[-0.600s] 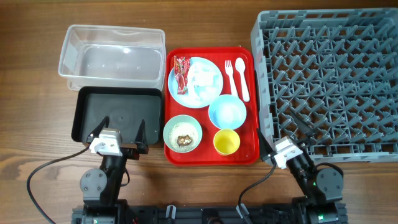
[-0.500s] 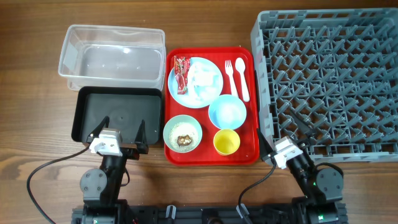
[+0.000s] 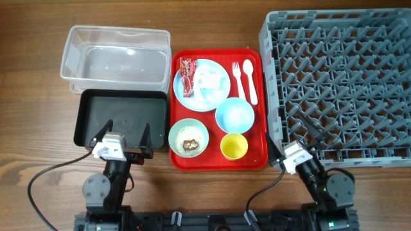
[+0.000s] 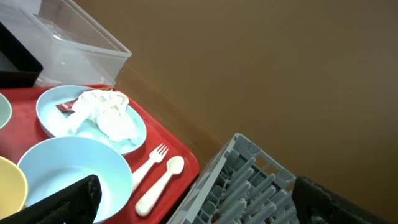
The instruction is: Sort waste into correct bins and load items into the dishwasher rack
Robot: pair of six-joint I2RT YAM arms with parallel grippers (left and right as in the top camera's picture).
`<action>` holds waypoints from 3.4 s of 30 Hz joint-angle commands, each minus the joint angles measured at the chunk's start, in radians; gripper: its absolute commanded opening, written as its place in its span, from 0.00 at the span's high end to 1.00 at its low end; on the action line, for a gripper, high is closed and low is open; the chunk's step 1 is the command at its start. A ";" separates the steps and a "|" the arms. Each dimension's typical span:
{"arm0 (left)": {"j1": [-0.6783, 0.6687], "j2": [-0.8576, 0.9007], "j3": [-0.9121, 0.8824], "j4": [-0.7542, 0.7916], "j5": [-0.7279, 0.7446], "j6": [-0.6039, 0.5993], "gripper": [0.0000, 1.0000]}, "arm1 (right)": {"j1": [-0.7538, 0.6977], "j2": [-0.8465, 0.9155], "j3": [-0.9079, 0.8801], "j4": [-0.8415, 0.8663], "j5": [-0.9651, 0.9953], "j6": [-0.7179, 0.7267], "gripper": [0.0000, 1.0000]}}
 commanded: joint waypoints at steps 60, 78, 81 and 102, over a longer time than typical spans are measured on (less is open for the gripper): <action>-0.803 1.609 1.012 -0.588 0.054 -0.459 0.71 | -0.003 0.950 1.208 -1.127 0.083 0.929 0.01; -0.151 1.316 1.099 -0.467 1.315 -0.464 0.96 | 0.017 0.957 1.208 -0.874 -0.627 0.599 0.13; -0.160 1.316 1.099 -0.447 1.376 -0.459 0.96 | 0.093 0.986 1.208 -0.805 -0.679 0.586 0.13; -0.176 1.316 1.099 -0.381 1.365 -0.460 0.38 | 0.285 1.086 1.209 -0.552 -0.571 0.713 0.68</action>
